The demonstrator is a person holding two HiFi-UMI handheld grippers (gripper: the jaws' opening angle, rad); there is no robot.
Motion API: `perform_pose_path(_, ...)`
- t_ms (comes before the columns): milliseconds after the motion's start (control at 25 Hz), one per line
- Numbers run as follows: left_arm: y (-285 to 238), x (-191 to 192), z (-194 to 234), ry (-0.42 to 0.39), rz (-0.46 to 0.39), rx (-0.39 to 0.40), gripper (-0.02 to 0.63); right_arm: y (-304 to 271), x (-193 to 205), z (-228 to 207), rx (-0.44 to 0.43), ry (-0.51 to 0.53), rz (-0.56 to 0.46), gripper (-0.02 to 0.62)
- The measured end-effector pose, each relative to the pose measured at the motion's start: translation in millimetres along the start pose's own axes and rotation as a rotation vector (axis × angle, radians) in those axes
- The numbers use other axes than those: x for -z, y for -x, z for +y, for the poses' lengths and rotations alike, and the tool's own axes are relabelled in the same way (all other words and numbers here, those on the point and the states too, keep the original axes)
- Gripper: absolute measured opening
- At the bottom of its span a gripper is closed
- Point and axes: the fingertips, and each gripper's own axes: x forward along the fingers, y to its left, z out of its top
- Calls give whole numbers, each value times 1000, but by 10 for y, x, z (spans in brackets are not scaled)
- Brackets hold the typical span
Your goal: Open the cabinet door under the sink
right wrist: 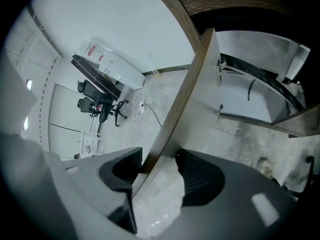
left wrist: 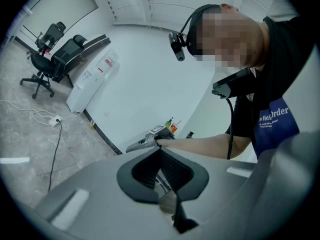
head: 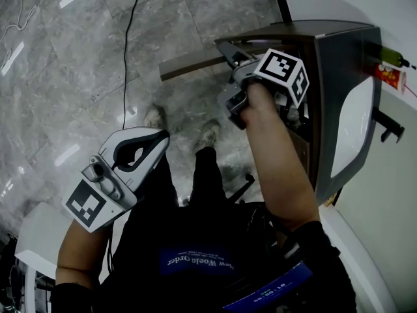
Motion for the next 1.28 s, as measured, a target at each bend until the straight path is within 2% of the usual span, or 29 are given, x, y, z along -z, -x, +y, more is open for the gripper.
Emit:
perform_pose_path(280,-31,-34,-75,-14,-3,-3,0,60,24,-20,-53,8,-2,236)
perform_pose_path(720,-300,-61,-561,-50,5,29,0,560,224,-221,-171,63,29,236)
perform_pose_path(1000,-633,-233,-1100,-111,1,93,0,1382,223,-253,-371,165,-16,228)
perform_pose_path(1160,-892,-511,-1548,-150,-14,136,0,2037,151,-301,-431,234,-59,208)
perform_pose_path(1280,-1123,-737,-1859,-208,-22,193,0,2515,5,-360,-456,274,-132,185)
